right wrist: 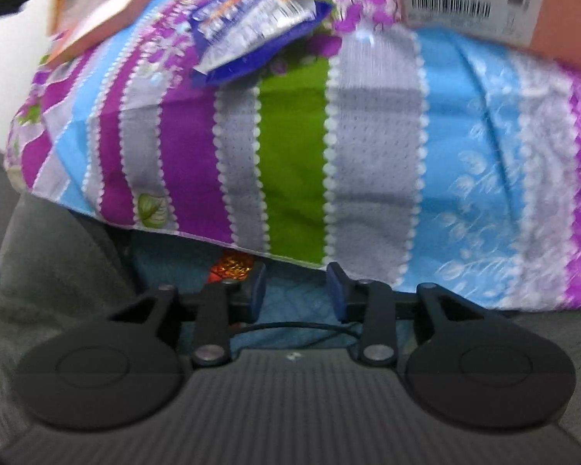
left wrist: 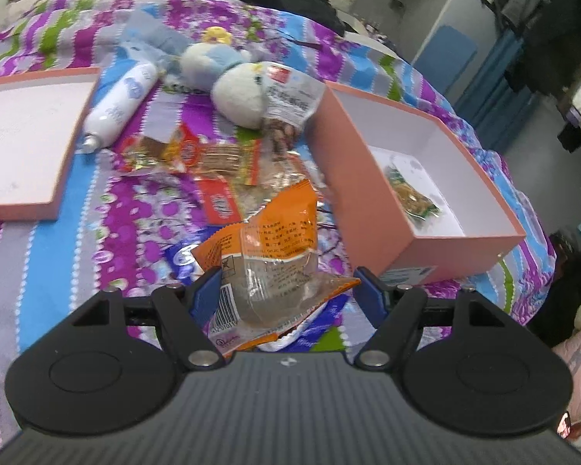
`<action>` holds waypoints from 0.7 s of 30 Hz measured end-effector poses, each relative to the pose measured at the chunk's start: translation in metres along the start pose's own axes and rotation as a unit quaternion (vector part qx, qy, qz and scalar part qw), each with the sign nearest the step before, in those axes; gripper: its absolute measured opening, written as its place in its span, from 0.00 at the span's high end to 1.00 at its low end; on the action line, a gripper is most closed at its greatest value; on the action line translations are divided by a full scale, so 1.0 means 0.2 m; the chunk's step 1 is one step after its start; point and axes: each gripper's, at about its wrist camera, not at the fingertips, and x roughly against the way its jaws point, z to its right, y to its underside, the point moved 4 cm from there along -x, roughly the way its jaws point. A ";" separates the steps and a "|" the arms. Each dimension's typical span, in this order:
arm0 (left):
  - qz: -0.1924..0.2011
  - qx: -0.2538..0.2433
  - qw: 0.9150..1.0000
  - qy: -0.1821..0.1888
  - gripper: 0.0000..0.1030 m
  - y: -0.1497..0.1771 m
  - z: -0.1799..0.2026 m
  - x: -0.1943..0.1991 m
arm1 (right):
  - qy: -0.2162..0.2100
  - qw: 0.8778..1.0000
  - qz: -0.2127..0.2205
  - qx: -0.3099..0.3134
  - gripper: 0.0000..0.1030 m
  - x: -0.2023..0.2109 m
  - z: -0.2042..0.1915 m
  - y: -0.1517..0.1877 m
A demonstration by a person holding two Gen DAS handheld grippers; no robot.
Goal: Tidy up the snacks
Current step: 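Lower the right tool past the bed edge toward the red tea packet on the floor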
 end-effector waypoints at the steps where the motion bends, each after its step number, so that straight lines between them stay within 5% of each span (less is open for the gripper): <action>1: 0.003 0.004 1.000 -0.001 0.26 0.00 -0.03 0.02 | 0.004 1.000 -0.012 -0.010 0.62 -0.03 -0.02 0.00; 5: 0.015 0.023 1.000 -0.005 0.26 0.01 -0.15 0.07 | -0.018 0.999 -0.049 -0.008 0.61 -0.13 -0.15 -0.01; 10: 0.031 0.036 0.999 -0.010 0.26 0.01 -0.29 0.13 | -0.014 0.995 -0.050 0.091 0.61 -0.15 -0.27 -0.05; 13: 0.041 0.041 0.998 -0.016 0.26 0.02 -0.37 0.17 | -0.001 0.981 -0.055 0.184 0.61 -0.13 -0.31 -0.07; 17: 0.052 0.056 0.997 -0.031 0.26 0.05 -0.48 0.23 | 0.010 0.944 -0.054 0.326 0.61 -0.08 -0.41 -0.09; 19: 0.056 0.067 0.995 -0.038 0.26 0.06 -0.52 0.25 | 0.011 0.913 -0.057 0.404 0.61 -0.07 -0.46 -0.09; 21: 0.060 0.080 0.994 -0.042 0.26 0.09 -0.57 0.27 | 0.007 0.867 -0.063 0.494 0.63 -0.07 -0.52 -0.07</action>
